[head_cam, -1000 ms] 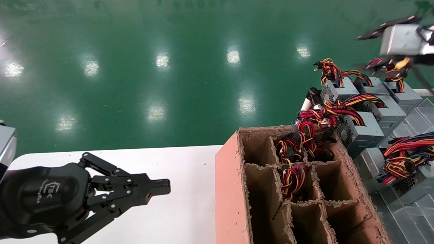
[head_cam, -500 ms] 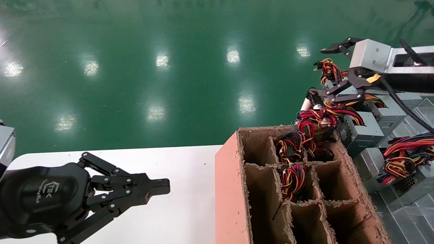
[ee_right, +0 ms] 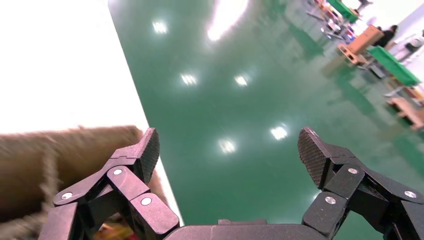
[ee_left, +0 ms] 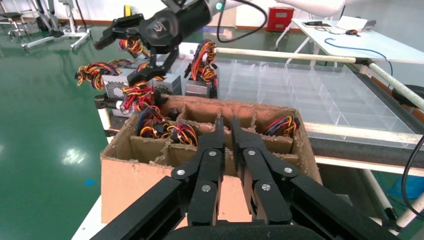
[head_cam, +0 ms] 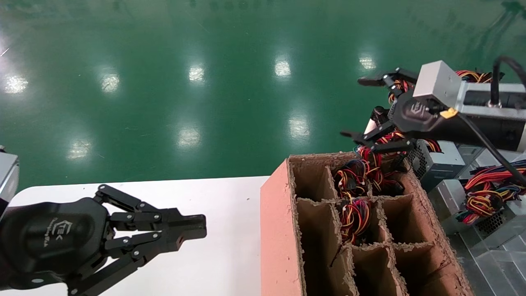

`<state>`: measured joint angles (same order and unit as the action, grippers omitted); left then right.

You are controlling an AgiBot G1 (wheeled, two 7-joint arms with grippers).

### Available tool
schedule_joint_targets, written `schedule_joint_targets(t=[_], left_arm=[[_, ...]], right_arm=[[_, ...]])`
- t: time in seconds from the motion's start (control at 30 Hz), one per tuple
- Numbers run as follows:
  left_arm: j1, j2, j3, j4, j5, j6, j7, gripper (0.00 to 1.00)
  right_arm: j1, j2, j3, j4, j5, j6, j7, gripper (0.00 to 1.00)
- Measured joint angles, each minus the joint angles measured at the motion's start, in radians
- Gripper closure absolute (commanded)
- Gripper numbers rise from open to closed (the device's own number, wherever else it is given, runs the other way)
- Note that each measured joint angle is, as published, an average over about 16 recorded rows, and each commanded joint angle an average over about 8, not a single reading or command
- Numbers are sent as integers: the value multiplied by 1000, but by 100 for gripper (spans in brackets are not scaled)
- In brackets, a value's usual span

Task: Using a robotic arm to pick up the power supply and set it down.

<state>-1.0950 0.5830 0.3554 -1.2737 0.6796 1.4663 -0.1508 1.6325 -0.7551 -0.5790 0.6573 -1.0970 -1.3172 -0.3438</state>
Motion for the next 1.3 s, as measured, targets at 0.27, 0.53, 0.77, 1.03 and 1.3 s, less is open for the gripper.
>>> schedule_joint_targets(t=[0.27,0.53,0.77,1.03,1.3], left_arm=[[0,0,0,0,0,0,0,0],[0,0,0,0,0,0,0,0],[0,0,0,0,0,0,0,0],[0,0,0,0,0,0,0,0],[0,0,0,0,0,0,0,0]], right_arm=[[-146,38,79,165,96,-47,139,0],[-293,75,157,329,192,-94,279,0],[-421,108,226,472,276,-134,401,0],[-538,139,288,604,353,-173,508,0],[-583,150,312,652,383,-187,544,0]])
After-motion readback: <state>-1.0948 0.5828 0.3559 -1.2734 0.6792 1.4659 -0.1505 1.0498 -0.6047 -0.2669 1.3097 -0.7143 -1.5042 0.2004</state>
